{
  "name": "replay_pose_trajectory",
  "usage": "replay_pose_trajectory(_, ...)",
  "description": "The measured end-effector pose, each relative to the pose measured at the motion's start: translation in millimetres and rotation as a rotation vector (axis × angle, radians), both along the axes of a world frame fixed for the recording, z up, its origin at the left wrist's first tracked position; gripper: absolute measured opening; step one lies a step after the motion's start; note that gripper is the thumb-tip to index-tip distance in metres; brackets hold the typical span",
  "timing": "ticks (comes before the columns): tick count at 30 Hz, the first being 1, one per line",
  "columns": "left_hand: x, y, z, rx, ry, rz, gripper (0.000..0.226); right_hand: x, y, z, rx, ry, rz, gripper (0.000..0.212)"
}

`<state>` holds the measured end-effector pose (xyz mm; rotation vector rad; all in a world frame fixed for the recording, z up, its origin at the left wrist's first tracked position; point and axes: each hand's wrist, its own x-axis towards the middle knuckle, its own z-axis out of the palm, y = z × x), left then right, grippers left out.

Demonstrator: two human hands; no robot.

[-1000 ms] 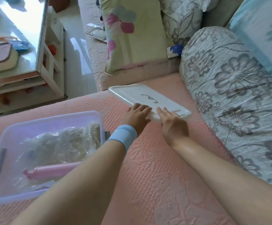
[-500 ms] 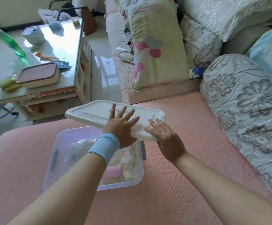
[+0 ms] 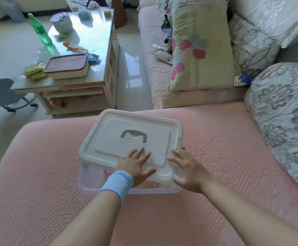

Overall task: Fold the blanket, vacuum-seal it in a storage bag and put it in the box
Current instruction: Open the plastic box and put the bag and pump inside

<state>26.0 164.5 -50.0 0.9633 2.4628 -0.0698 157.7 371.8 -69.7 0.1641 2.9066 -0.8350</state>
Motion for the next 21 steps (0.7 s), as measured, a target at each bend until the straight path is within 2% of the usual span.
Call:
replay_pose_trajectory(3, -4, 3, -1, 0.066, 0.117, -0.001, 0.066, -17, -15, 2, 0.093, 0.064, -0.164, 0.055)
replay_pose_trajectory(5, -6, 5, -4, 0.033, 0.185, -0.003, 0.067, -25, -23, -1, 0.112, -0.024, -0.269, 0.062)
replay_pose_trajectory(7, -5, 5, -8, -0.043, 0.156, 0.044, 0.07, -26, -23, -7, 0.019, -0.167, -0.32, 0.066)
replay_pose_trajectory(10, 0, 2, -11, -0.066, 0.09, 0.061, 0.069, -20, -18, -11, -0.041, -0.243, -0.293, 0.063)
replay_pose_trajectory(13, 12, -4, -8, 0.042, 0.264, -0.08, 0.059, -17, -15, -8, -0.099, -0.191, -0.26, 0.063)
replay_pose_trajectory(16, 22, -7, -7, 0.125, 0.327, -0.17, 0.052, -17, -15, -7, -0.127, -0.195, -0.243, 0.069)
replay_pose_trajectory(19, 22, -7, -10, 0.08, 0.262, -0.203, 0.064, -18, -15, -8, -0.131, -0.219, -0.269, 0.071)
replay_pose_trajectory(21, 20, -8, -11, 0.098, 0.19, -0.143, 0.067, -18, -13, -9, -0.119, -0.2, -0.267, 0.071)
